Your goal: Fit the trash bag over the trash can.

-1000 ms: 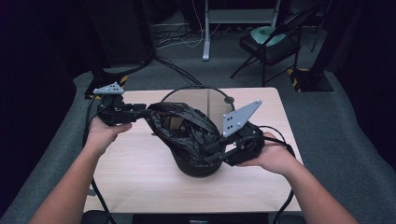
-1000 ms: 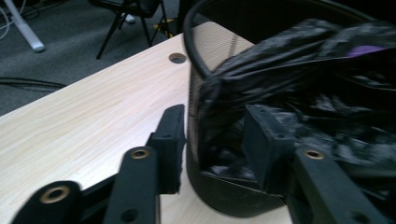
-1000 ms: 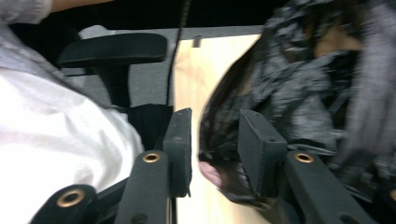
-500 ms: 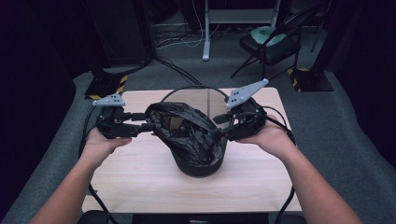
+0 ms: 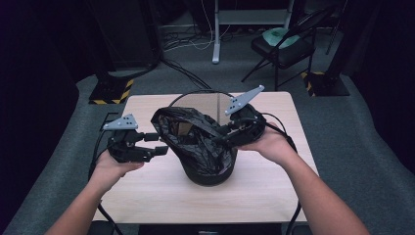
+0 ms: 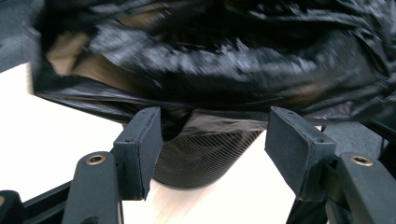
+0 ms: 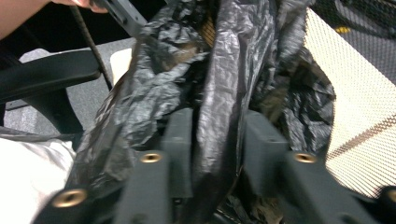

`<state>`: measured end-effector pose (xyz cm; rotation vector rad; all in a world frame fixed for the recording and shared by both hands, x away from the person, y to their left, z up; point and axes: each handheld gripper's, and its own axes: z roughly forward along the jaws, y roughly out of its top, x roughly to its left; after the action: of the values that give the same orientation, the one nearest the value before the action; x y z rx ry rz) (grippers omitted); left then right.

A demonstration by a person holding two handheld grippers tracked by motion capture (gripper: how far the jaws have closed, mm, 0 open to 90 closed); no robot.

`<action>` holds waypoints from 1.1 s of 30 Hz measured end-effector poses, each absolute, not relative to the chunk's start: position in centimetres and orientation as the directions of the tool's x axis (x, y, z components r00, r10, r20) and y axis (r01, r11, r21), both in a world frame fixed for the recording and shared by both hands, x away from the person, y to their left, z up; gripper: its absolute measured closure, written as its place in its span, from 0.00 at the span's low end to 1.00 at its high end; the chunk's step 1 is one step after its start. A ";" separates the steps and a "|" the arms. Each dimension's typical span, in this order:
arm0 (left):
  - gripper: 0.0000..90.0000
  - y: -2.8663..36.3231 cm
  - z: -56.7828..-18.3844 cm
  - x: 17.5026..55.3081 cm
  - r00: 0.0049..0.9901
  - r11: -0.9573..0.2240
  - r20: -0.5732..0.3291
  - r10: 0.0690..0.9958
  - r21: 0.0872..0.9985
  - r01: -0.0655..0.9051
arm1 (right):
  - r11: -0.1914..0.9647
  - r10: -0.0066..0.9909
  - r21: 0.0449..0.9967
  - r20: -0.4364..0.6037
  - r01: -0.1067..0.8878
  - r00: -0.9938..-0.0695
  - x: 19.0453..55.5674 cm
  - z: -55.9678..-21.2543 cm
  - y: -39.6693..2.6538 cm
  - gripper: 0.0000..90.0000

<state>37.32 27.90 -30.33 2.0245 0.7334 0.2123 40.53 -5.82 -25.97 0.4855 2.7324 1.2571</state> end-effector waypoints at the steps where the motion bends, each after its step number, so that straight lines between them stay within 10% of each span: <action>1: 0.40 27.8 -30.4 37.2 0.808 -0.380 -0.140 0.573 0.828 0.413 | 0.605 0.318 0.760 0.042 0.237 -0.947 40.4 -26.0 -5.8 0.78; 9: 0.39 26.8 -31.1 36.0 0.833 -0.394 -0.145 0.534 0.828 0.398 | 0.578 0.316 0.793 0.002 0.195 -0.949 39.1 -25.8 -5.8 0.92; 33: 0.36 23.7 -29.8 33.0 0.913 -0.412 -0.146 0.381 0.857 0.309 | 0.571 0.309 0.798 0.005 0.190 -0.951 39.0 -26.0 -5.3 0.93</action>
<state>33.01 23.68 -29.79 2.0285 0.4969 0.0863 38.98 -5.34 -25.95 0.4257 2.6635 1.3286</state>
